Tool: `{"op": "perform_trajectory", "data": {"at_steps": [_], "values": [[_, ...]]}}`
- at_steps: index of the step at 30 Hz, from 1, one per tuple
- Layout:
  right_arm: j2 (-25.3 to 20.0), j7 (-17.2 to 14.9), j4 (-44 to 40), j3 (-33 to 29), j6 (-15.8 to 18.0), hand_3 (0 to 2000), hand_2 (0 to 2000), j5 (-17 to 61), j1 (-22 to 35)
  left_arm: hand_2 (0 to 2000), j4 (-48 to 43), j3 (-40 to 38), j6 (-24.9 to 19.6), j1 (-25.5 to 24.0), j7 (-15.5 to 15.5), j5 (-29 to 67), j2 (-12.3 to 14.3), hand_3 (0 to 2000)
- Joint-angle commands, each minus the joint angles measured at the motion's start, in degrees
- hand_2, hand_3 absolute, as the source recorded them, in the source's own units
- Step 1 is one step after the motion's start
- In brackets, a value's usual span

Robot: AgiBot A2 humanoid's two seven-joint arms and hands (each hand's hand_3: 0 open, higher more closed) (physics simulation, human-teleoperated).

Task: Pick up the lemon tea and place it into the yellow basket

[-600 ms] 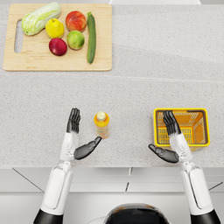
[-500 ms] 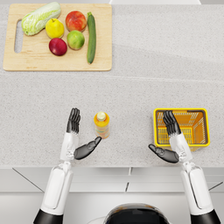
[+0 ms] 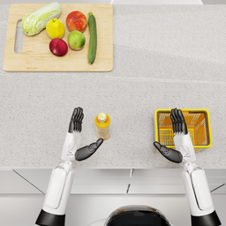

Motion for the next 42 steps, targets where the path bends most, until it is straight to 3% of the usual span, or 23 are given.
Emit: {"op": "perform_trajectory", "data": {"at_steps": [1,4,8,19,31,32,33,37,39,42], "values": [[-0.9,0.2,1.8,-4.3,-0.2,0,0,2.5,2.3,0,5.8,-0.3,-0.2,4.2,-0.2,2.5,2.0,0],[-1.5,0.6,4.4,-7.2,-0.6,0,0,9.5,3.3,0,10.9,2.1,-0.6,5.7,-0.6,10.2,3.2,0],[-1.7,0.7,5.3,-9.5,-0.7,0,0,12.9,2.5,0,18.1,5.3,-0.7,7.3,-0.7,15.0,4.6,0],[-3.0,0.8,3.2,-7.1,-0.8,0,0,14.1,2.5,0,45.7,9.7,-0.8,16.4,-0.8,16.6,10.6,0],[-4.3,0.8,2.0,-6.0,-0.8,0,0,14.1,2.2,0,57.6,9.9,-0.8,21.8,-0.8,16.7,14.6,0],[-4.4,0.8,2.0,-6.1,-0.8,0,0,14.1,2.2,1361,58.4,9.3,-0.8,22.1,-0.8,16.7,14.8,327],[-4.5,0.8,2.0,-6.1,-0.8,0,0,14.1,2.2,2000,58.9,8.7,-1.8,22.3,-0.8,16.7,15.0,653],[-5.0,0.8,2.0,-6.2,-0.8,0,0,14.1,2.2,2000,57.3,9.8,-4.5,21.4,-1.0,16.7,14.7,1960],[-5.2,0.8,2.3,-5.7,-0.8,0,0,14.1,2.1,2000,55.0,10.8,-3.5,20.3,-1.0,16.7,14.4,2000],[-6.0,0.8,3.2,-5.3,-0.8,0,0,14.1,4.1,2000,37.5,11.1,-3.3,16.7,-1.0,16.7,13.2,2000]]}}
